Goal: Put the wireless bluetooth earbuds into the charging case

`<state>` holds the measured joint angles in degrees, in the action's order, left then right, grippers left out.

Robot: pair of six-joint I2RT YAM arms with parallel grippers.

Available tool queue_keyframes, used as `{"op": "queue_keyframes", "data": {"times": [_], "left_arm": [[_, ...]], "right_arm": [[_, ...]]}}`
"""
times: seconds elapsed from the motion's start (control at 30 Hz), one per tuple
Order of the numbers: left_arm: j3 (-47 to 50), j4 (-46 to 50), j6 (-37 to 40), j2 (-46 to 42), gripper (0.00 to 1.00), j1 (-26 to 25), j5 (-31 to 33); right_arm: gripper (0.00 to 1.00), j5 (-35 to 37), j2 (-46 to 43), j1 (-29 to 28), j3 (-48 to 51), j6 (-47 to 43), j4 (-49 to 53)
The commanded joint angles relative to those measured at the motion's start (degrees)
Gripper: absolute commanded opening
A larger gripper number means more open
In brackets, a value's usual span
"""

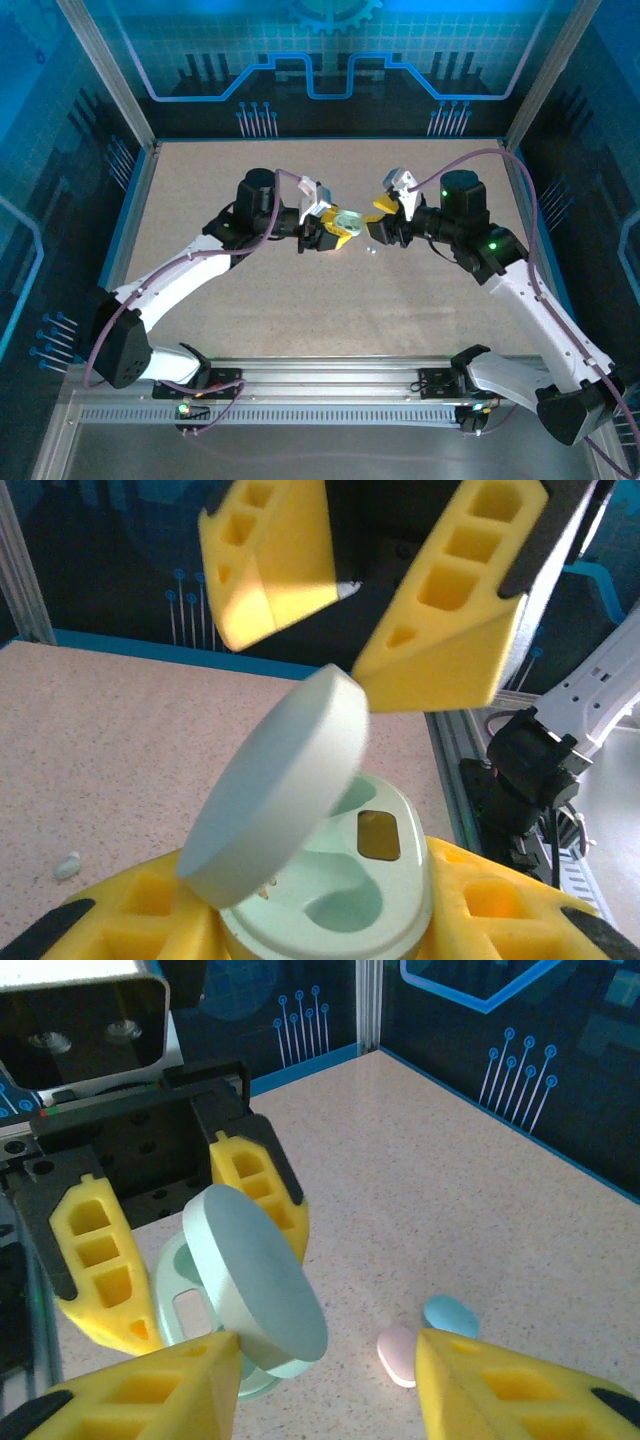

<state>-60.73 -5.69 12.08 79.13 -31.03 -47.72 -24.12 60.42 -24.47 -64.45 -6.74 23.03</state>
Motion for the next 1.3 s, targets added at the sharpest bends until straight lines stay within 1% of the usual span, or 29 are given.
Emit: {"op": "queue_keyframes", "data": {"times": [0.0, 0.1, 0.3, 0.43, 0.57, 0.7, 0.93, 1.03, 1.17, 1.2, 1.23, 1.27], "left_arm": [[-3.11, -0.02, 0.96, 0.06, 0.24, -2.27, -9.27], [-3.65, 0.65, 0.96, 0.28, 0.24, -2.43, -9.99], [-4.13, 1.48, 1.62, 0.32, 0.24, -2.63, -10.19], [-4.29, 3.03, 2.93, 0.31, 0.24, -2.64, -9.93], [-4.66, 5.71, 4.87, 0.50, 0.27, -2.60, -8.75], [-4.68, 6.74, 5.99, 0.58, 0.28, -2.59, -7.76], [-4.88, 9.02, 7.84, 0.48, 0.29, -2.62, -5.07], [-4.82, 9.73, 8.71, 0.36, 0.29, -2.56, -4.44], [-4.82, 10.01, 9.11, 0.24, 0.32, -2.56, -3.98], [-4.69, 9.69, 8.98, 0.22, 0.34, -2.56, -3.89], [-4.44, 9.17, 8.71, 0.19, 0.37, -2.62, -3.88], [-4.24, 8.38, 8.14, 0.14, 0.42, -2.57, -3.72]], "right_arm": [[0.50, 1.03, 0.97, -0.66, 0.39, -4.66, -4.14], [0.49, 0.71, 1.74, -1.22, -0.34, -6.51, -3.16], [0.46, -3.86, 3.87, -1.80, -2.75, -10.03, 0.34], [0.40, -5.82, 4.46, -1.90, -3.80, -9.84, 1.07], [0.34, -6.44, 3.36, -1.81, -4.01, -9.46, 0.79], [0.26, -8.57, 2.93, -1.76, -4.61, -9.92, 2.43], [0.24, -10.15, 3.25, -1.72, -5.94, -10.21, 5.44], [0.20, -10.58, 3.20, -1.72, -6.13, -10.46, 5.94], [0.10, -10.66, 3.57, -1.71, -6.60, -10.98, 7.07], [0.09, -10.60, 3.76, -1.72, -6.77, -11.05, 7.28], [0.08, -10.56, 3.76, -1.72, -6.79, -11.17, 7.33], [0.07, -10.42, 3.74, -1.80, -6.74, -11.11, 7.15]]}}
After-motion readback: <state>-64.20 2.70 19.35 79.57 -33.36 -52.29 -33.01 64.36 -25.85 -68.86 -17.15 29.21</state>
